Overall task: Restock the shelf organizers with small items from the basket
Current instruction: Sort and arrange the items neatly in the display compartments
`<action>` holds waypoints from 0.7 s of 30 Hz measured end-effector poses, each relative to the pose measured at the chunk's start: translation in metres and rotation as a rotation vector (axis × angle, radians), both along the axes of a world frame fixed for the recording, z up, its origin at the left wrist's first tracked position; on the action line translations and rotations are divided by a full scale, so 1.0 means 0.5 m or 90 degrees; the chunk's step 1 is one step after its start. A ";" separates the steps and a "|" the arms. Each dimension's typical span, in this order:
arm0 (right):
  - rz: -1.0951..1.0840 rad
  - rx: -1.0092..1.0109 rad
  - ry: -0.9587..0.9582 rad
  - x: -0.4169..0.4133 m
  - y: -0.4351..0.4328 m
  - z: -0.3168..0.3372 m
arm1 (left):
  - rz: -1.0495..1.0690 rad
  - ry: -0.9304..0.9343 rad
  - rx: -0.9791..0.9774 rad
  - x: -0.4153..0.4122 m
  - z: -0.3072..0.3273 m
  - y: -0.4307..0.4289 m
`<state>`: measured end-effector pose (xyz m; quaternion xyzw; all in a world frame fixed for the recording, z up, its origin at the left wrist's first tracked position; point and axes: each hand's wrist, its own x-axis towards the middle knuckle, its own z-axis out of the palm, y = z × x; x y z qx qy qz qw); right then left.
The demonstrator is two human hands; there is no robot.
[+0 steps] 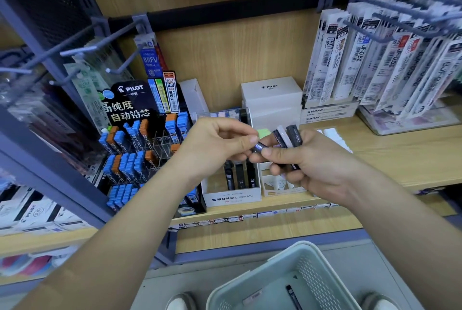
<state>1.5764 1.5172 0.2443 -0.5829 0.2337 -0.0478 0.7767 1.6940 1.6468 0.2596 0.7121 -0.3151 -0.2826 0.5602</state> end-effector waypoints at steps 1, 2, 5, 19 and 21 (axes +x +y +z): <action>-0.013 -0.009 0.000 0.002 0.001 0.000 | 0.009 0.005 -0.001 0.002 0.001 0.001; -0.035 -0.010 0.000 0.005 0.001 -0.002 | 0.020 0.012 -0.002 0.005 0.003 0.003; -0.112 0.006 -0.011 0.012 -0.002 -0.005 | 0.029 0.037 0.004 0.013 0.005 0.008; -0.096 0.058 -0.006 0.023 0.015 -0.012 | -0.052 -0.062 0.012 0.013 0.013 0.016; -0.119 0.075 0.003 0.023 0.010 -0.007 | 0.040 -0.082 -0.013 0.032 0.016 0.023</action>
